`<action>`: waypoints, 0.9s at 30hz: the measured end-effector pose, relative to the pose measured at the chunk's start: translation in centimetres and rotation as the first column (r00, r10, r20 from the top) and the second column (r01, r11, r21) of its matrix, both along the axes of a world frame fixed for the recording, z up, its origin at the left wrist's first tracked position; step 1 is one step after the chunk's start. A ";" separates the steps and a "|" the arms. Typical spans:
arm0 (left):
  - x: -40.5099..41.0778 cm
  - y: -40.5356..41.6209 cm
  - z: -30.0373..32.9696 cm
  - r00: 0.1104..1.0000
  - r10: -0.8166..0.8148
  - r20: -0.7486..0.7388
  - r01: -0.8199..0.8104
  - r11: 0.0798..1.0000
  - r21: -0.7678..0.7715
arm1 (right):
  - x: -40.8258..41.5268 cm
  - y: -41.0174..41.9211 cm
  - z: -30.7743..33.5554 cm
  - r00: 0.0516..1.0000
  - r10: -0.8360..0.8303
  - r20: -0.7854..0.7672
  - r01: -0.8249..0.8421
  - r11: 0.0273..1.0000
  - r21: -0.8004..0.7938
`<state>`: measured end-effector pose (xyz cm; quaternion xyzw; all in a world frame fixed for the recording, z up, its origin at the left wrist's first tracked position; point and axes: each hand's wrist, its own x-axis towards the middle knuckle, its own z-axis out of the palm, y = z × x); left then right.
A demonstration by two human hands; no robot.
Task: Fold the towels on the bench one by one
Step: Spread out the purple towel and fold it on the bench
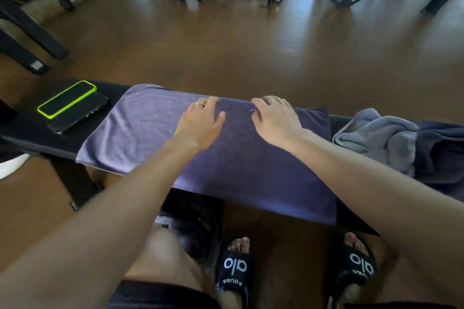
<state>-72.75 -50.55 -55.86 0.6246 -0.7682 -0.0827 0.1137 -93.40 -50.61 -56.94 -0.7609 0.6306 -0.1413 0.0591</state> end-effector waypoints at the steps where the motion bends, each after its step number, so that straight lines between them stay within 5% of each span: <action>1: 1.8 -0.9 -0.3 0.998 0.060 0.031 -0.061 0.996 0.057 | 1.8 -0.5 0.0 0.999 0.037 -0.011 -0.036 0.999 0.036; 7: 8.0 -6.2 -0.3 0.958 0.154 0.242 -0.199 0.964 0.176 | 10.0 -4.6 -0.3 0.990 0.101 -0.103 -0.082 0.981 0.175; 21: 17.2 -16.0 -2.5 0.883 0.349 0.314 -0.416 0.891 0.182 | 12.5 -5.9 -4.1 0.989 0.050 -0.142 -0.033 0.993 0.116; 27: 10.8 -13.9 -0.7 0.905 0.257 0.341 -0.289 0.956 0.046 | 9.4 -7.2 -0.5 0.974 -0.005 0.225 -0.037 0.982 0.183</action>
